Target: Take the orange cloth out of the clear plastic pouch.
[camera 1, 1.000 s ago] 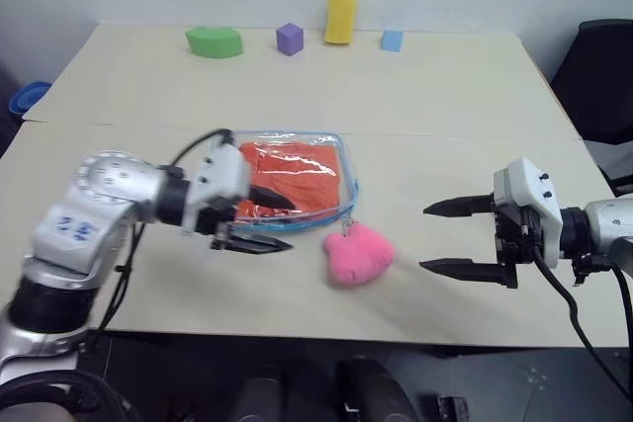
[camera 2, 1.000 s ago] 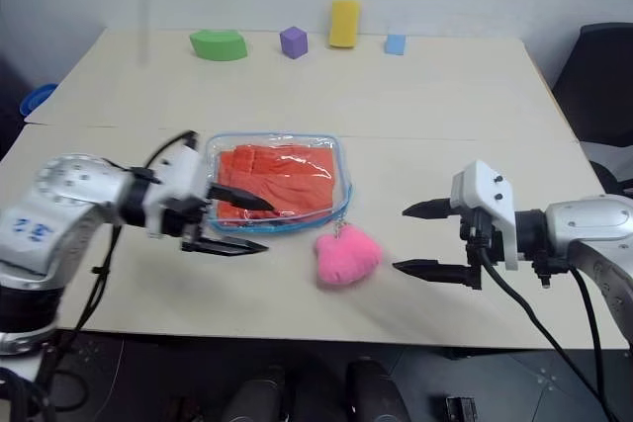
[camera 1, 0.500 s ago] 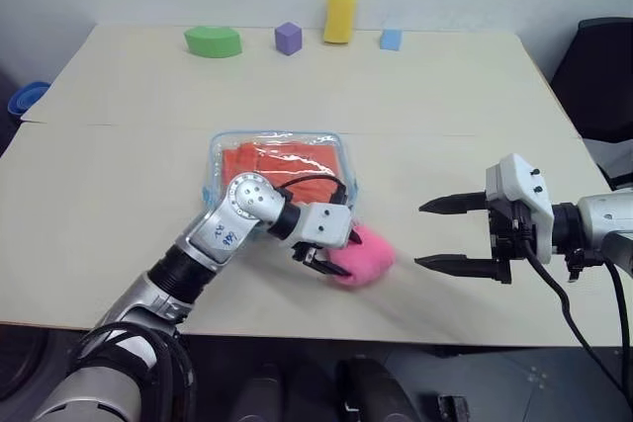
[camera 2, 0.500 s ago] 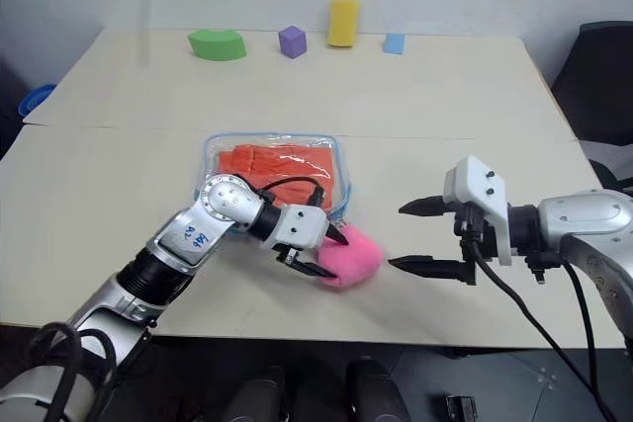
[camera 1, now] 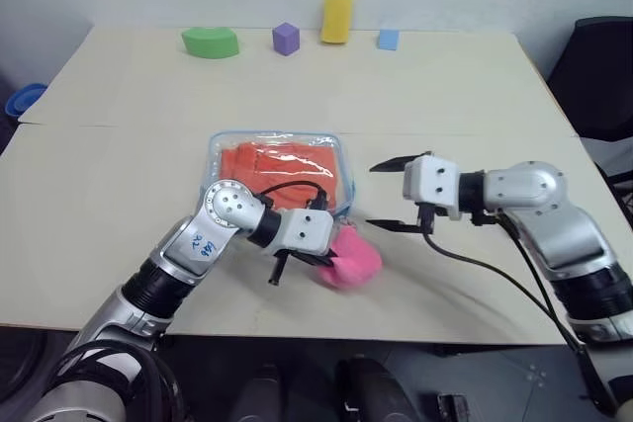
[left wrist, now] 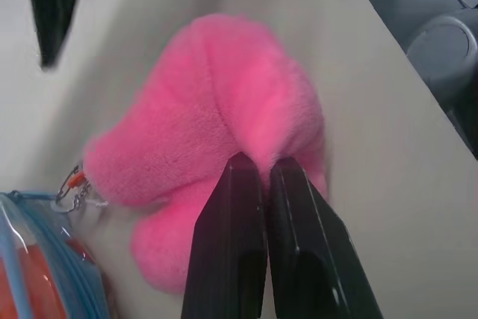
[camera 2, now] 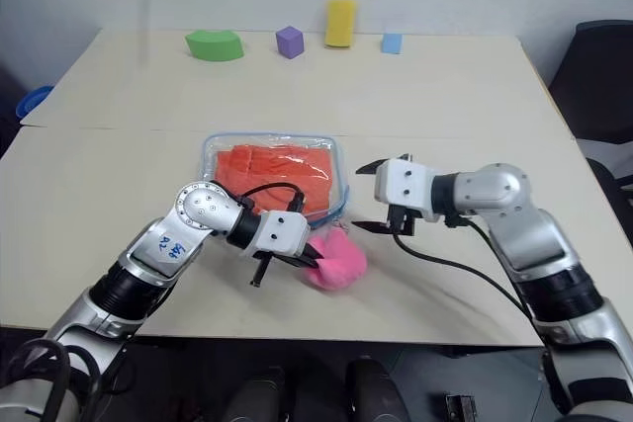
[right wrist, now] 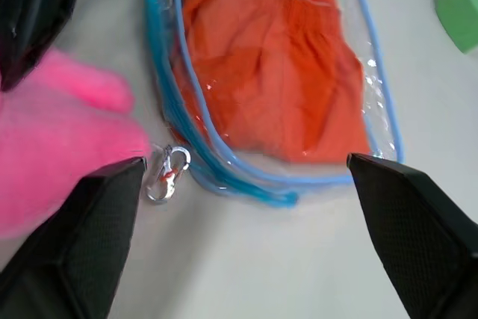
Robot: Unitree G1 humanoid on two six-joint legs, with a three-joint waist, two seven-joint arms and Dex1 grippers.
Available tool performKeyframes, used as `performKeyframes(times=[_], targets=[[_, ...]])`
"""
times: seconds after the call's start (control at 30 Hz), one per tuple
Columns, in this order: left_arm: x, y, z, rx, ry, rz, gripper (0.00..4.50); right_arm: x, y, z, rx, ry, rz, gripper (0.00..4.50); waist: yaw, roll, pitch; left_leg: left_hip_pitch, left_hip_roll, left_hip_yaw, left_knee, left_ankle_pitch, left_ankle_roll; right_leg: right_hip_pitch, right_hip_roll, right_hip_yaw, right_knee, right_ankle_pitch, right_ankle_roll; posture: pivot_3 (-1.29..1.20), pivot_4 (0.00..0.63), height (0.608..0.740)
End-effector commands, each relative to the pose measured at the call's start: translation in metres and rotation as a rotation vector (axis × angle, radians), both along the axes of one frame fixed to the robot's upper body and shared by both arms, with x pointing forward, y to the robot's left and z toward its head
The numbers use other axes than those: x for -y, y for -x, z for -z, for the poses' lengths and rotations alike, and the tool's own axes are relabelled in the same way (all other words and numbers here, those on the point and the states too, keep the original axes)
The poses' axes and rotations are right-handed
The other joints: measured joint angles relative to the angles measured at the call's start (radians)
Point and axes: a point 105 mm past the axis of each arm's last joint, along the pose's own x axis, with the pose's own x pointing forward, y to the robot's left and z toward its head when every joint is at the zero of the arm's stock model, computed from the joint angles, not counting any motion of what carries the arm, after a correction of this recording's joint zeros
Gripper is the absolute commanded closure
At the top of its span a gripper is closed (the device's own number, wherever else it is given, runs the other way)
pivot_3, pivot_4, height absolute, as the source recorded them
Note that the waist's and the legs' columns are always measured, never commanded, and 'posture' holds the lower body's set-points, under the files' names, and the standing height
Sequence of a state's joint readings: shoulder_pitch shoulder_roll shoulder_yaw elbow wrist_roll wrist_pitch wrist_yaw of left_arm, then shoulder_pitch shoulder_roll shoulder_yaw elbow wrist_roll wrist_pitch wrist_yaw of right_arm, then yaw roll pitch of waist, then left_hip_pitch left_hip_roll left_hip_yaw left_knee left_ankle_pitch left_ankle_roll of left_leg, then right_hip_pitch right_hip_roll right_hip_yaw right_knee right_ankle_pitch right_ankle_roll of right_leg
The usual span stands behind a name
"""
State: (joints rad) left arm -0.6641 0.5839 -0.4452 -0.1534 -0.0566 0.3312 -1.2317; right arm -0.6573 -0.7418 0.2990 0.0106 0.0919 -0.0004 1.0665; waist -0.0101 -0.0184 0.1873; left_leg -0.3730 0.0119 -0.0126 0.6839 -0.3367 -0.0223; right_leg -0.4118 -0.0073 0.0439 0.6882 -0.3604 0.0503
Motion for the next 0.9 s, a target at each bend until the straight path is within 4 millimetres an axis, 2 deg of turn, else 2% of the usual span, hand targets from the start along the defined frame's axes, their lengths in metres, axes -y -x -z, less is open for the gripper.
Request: performKeyframes(times=[0.03,0.1,0.2,0.43,0.53,0.8,0.9], targets=[[0.001,0.008,-0.010,0.019,0.028,-0.006,4.47,-0.002,-0.010,0.002,0.130,0.087,-0.063,0.00,-0.002,0.000,0.000,0.000,0.000,0.000,0.000,0.000,0.000,0.000,0.000,0.000,0.000,0.000,0.000,0.00,0.150,0.740],[0.001,0.010,-0.011,0.021,0.034,-0.019,4.47,-0.002,-0.015,0.006,0.156,0.113,-0.077,0.00,-0.002,0.000,0.000,0.000,0.000,0.000,0.000,0.000,0.000,0.000,0.000,0.000,0.000,0.000,0.000,0.00,0.150,0.740],[0.001,0.014,-0.012,0.019,0.045,-0.044,4.50,-0.011,-0.021,0.007,0.155,0.093,-0.104,0.61,-0.006,0.000,0.000,0.000,0.000,0.000,0.000,0.000,0.000,0.000,0.000,0.000,0.000,0.000,0.000,0.00,0.150,0.740],[0.002,0.014,-0.012,0.026,0.062,-0.096,4.50,-0.024,-0.025,0.018,0.126,0.118,-0.158,3.08,-0.019,0.000,0.000,0.000,0.001,0.000,0.000,0.000,-0.001,0.000,0.000,0.000,0.001,0.000,0.000,0.00,0.150,0.740],[0.003,0.014,-0.013,0.027,0.072,-0.109,4.50,-0.027,-0.023,0.022,0.120,0.120,-0.177,3.08,-0.019,0.000,0.000,0.000,0.001,0.000,0.000,0.000,-0.001,0.000,0.000,0.000,0.001,0.000,0.000,0.00,0.150,0.740],[0.002,0.013,-0.013,0.027,0.077,-0.125,4.50,-0.036,-0.032,0.016,0.153,0.075,-0.141,3.08,-0.021,0.000,0.000,0.000,0.001,0.000,0.000,0.001,-0.001,0.000,0.000,0.000,0.001,0.000,0.000,0.00,0.150,0.740],[0.003,0.013,-0.013,0.027,0.082,-0.127,4.50,-0.036,-0.036,0.017,0.169,0.077,-0.131,3.69,-0.020,0.000,0.000,0.000,0.000,0.000,0.000,0.001,-0.001,0.000,0.000,0.000,0.001,0.000,0.000,0.00,0.150,0.740]])
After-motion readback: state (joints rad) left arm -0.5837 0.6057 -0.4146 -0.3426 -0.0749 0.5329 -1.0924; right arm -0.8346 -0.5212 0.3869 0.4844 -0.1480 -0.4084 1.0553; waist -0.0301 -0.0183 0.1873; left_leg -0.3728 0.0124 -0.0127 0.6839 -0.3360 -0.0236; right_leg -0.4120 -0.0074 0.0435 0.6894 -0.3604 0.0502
